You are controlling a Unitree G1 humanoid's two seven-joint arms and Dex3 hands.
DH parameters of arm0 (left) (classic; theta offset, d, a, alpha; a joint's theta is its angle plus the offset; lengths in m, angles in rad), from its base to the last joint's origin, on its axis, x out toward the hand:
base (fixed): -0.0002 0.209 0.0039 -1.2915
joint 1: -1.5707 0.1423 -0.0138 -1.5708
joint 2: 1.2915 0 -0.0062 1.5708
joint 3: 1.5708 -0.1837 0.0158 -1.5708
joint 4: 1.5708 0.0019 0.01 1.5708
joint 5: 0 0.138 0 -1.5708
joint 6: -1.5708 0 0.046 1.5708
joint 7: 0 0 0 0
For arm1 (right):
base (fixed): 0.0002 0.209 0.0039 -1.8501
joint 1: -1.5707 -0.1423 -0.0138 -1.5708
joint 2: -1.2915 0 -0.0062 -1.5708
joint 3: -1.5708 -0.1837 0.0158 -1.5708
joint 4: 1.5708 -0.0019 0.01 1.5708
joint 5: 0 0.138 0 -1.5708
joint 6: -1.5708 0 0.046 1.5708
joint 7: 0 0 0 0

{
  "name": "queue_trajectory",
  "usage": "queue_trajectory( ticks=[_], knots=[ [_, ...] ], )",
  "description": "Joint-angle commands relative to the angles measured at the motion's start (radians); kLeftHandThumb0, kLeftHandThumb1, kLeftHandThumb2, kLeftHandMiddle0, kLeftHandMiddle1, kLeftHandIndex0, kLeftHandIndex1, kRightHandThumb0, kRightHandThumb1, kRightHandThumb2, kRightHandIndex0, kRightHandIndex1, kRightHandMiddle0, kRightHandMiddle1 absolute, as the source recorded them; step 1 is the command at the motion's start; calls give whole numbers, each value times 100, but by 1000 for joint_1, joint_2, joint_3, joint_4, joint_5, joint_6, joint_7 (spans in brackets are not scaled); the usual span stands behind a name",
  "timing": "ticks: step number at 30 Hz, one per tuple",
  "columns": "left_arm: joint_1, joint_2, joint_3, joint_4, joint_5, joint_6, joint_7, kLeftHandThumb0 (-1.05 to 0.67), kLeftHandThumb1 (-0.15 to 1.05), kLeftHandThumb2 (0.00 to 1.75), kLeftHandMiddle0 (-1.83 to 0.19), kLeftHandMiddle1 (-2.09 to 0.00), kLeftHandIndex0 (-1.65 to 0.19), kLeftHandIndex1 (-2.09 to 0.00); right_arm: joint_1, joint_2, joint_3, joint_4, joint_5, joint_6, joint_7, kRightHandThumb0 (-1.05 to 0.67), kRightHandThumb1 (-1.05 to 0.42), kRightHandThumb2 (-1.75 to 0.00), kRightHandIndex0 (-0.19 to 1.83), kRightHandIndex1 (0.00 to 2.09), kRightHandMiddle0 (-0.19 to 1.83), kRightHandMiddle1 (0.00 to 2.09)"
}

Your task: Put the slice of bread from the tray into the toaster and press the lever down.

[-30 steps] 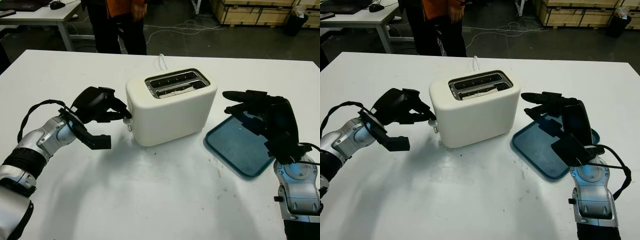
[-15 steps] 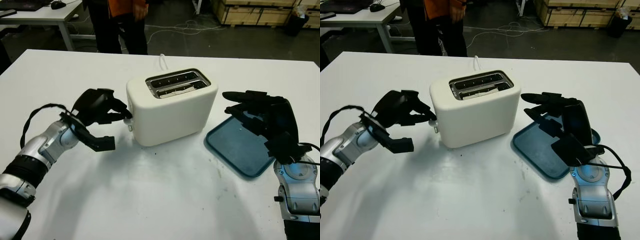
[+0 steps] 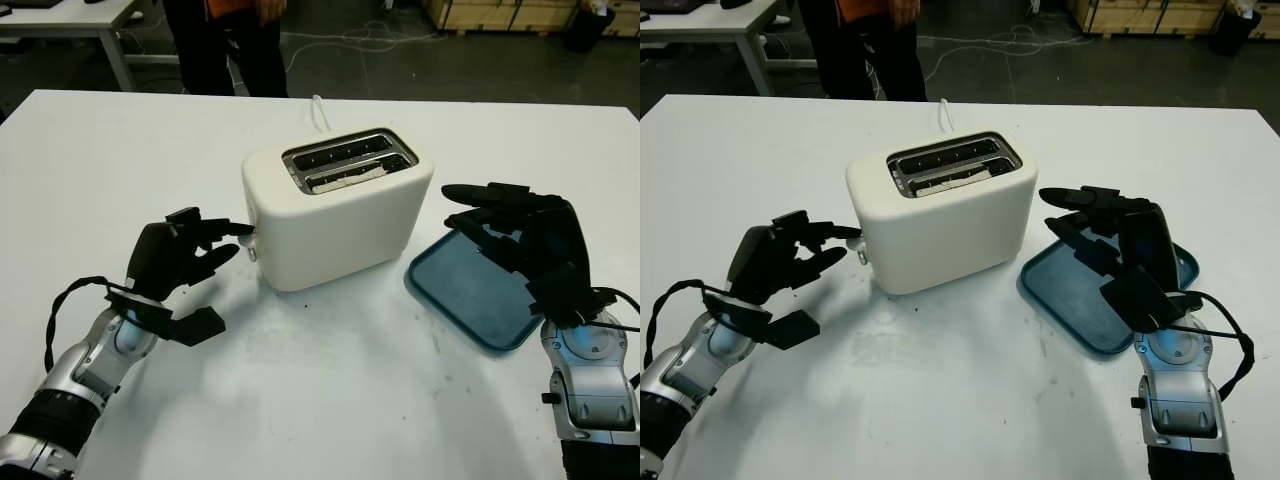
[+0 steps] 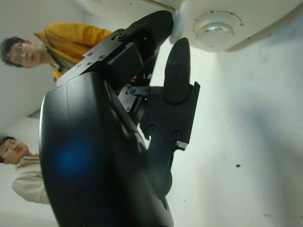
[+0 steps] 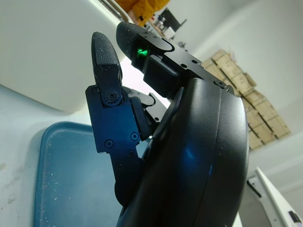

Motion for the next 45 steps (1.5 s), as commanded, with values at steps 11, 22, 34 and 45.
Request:
queue_trajectory(
  ticks=[11, 22, 34, 45],
  knots=[
    [96, -105, 150, -270, 59, 87, 4, -34, 92, 29, -66, -159, -97, -32, -8, 39, 3, 34, 11, 11, -21, -48, -92, -11, 83, 77, 106, 0],
    [149, -78, 247, -398, 62, 163, -118, -45, 92, 23, -64, -160, -94, -38, -24, 3, -9, 57, -16, -29, -21, -47, -92, -12, 83, 78, 105, 0],
    [114, 85, 385, -519, 151, 445, -332, -67, 92, 14, -50, -91, -75, -16, -137, -230, -54, 60, -75, 100, 77, -62, -91, -3, 89, 17, 81, 0],
    [-12, 115, 337, -486, 199, 532, -395, -74, 92, 17, -53, -53, -63, -2, -225, -329, -23, 111, -131, 101, 119, -66, -84, 0, 87, 4, 78, 0]
  ],
)
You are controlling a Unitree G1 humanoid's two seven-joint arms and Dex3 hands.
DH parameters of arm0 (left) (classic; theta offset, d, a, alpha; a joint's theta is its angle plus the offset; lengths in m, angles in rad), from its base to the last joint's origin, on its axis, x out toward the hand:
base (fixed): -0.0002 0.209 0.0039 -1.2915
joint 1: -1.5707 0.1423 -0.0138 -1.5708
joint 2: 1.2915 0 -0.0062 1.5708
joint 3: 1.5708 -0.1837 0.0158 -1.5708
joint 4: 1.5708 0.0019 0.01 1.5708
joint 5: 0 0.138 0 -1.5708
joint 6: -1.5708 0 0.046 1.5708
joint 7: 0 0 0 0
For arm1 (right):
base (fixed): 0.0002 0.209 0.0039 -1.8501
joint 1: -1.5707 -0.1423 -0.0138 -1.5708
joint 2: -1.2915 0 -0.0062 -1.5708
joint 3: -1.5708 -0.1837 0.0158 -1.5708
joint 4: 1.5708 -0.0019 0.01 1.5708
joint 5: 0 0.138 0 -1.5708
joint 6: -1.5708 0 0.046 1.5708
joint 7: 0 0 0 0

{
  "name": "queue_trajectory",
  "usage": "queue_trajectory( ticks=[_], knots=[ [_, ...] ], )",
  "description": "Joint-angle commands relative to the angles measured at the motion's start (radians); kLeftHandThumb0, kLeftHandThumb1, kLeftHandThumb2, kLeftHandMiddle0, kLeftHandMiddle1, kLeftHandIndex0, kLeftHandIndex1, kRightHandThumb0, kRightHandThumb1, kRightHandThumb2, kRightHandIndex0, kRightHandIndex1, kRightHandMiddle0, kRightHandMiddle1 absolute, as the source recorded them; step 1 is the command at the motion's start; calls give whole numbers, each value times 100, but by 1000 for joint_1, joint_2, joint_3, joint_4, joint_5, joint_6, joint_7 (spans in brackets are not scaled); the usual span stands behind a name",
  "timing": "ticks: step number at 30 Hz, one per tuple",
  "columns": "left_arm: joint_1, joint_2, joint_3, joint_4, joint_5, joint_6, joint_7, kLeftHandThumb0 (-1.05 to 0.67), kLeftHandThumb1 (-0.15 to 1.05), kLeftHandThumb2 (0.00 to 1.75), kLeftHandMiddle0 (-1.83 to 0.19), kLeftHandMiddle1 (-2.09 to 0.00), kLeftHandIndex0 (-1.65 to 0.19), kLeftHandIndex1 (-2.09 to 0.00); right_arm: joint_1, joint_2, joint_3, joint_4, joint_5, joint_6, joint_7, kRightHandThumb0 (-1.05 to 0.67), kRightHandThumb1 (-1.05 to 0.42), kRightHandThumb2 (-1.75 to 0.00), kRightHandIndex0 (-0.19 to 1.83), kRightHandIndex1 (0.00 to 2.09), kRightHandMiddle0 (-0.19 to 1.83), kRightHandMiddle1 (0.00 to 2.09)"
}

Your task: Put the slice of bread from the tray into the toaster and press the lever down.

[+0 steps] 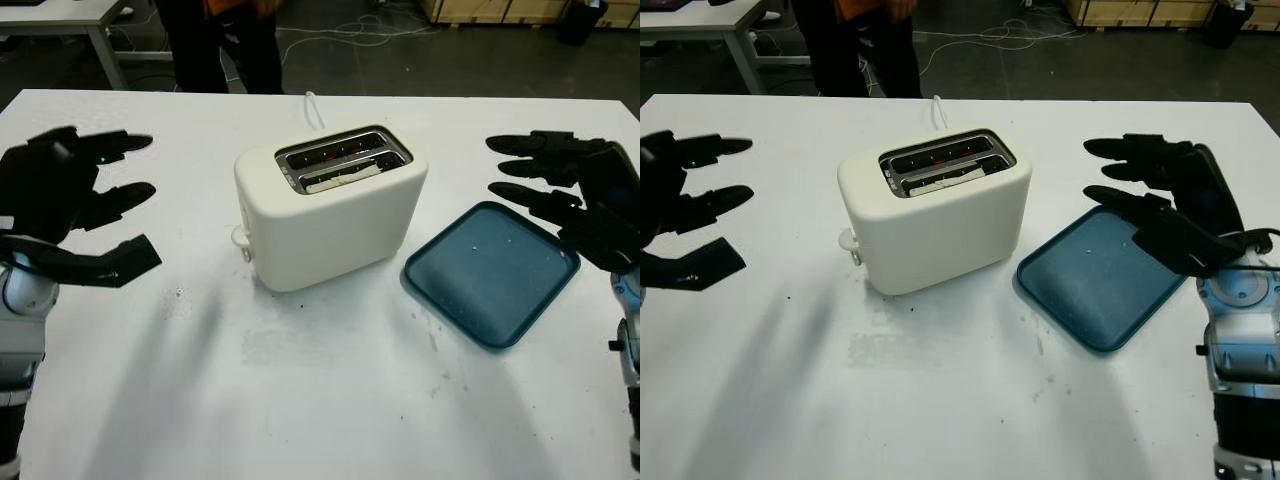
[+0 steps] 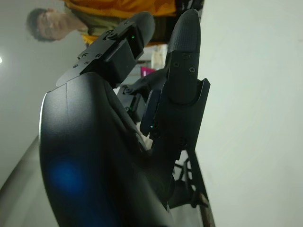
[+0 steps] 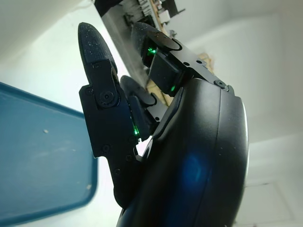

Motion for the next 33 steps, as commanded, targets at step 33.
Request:
queue_trajectory(
  ticks=[33],
  knots=[
    [-81, 26, -54, 13, -39, 1, -143, -80, 92, 22, -49, -70, -69, -2, -128, -89, 87, 77, -80, 64, 125, -69, -85, 0, 71, 0, 61, 0]
  ],
)
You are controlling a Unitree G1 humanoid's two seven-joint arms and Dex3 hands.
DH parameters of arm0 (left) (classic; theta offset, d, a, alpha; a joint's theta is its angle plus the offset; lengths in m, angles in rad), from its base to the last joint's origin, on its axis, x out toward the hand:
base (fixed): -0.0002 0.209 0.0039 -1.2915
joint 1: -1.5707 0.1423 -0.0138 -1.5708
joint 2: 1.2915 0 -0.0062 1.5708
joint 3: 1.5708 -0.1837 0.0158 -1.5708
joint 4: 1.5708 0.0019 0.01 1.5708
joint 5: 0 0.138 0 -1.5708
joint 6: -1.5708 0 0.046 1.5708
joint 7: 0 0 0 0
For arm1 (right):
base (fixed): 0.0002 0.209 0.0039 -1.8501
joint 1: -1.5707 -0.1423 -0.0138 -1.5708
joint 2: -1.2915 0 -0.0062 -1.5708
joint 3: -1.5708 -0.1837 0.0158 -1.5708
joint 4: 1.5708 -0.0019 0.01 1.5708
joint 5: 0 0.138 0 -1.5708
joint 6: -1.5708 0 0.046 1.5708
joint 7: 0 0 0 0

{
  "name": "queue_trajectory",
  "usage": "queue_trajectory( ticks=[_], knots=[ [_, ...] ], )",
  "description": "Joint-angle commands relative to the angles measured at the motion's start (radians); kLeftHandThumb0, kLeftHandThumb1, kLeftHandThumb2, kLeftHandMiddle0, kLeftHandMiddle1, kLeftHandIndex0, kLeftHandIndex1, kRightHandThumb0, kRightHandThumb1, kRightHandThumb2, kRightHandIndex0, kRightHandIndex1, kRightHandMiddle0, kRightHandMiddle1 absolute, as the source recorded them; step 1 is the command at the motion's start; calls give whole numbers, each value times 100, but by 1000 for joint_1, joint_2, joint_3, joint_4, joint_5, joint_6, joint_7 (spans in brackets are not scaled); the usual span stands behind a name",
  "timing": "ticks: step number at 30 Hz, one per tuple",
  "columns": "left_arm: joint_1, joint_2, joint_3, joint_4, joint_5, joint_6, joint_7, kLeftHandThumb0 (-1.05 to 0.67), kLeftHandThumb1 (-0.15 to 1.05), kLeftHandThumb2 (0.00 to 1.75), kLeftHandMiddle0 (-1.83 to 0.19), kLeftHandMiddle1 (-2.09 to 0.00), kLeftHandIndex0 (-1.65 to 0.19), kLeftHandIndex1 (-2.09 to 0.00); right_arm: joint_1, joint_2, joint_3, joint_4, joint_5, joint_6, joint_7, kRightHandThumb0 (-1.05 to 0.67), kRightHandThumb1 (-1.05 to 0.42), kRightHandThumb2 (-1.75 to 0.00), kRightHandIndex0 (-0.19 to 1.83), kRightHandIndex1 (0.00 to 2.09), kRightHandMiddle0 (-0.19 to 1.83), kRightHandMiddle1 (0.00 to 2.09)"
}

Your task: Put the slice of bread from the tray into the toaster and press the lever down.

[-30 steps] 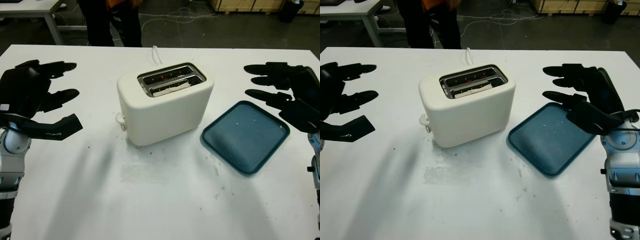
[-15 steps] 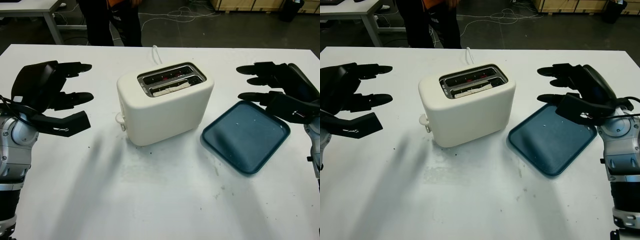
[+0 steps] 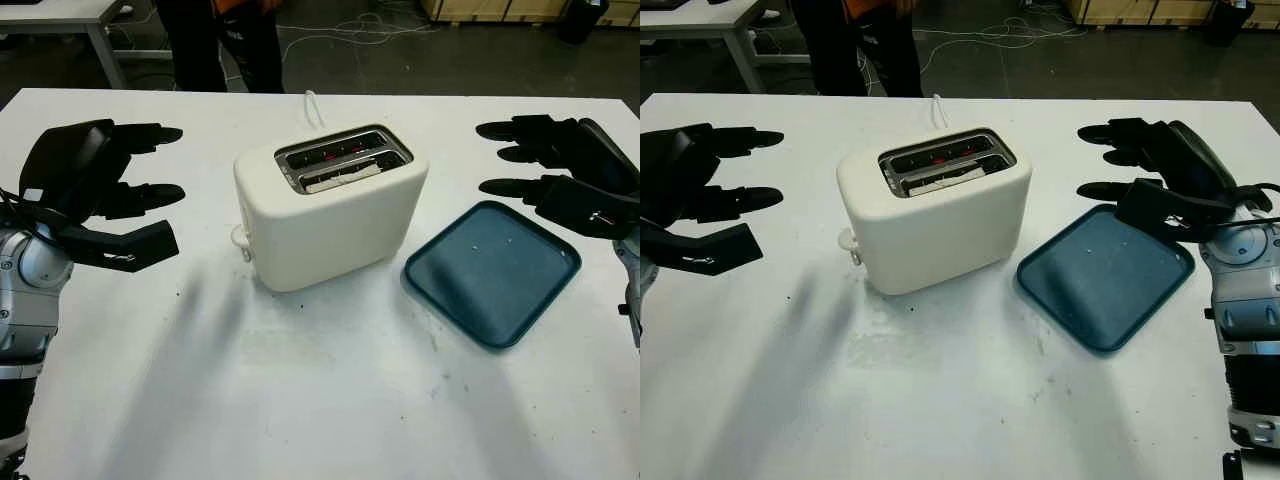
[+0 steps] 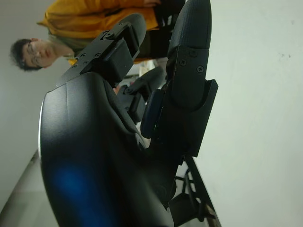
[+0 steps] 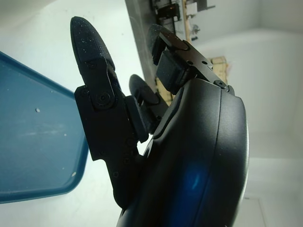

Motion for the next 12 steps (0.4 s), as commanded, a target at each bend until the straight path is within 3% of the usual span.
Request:
queue_trajectory(
  ticks=[1, 12],
  knots=[
    [-10, 8, -3, 4, -9, -5, 0, -80, 92, 22, -49, -70, -69, -2, -12, -13, 2, -7, 5, 1, 8, -68, -84, 0, 70, 0, 61, 0],
    [-10, 6, -6, 16, -5, -19, 10, -80, 92, 21, -47, -77, -70, -2, -7, -10, 4, -19, 3, 6, 14, -72, -86, 0, 70, 0, 61, 0]
  ],
)
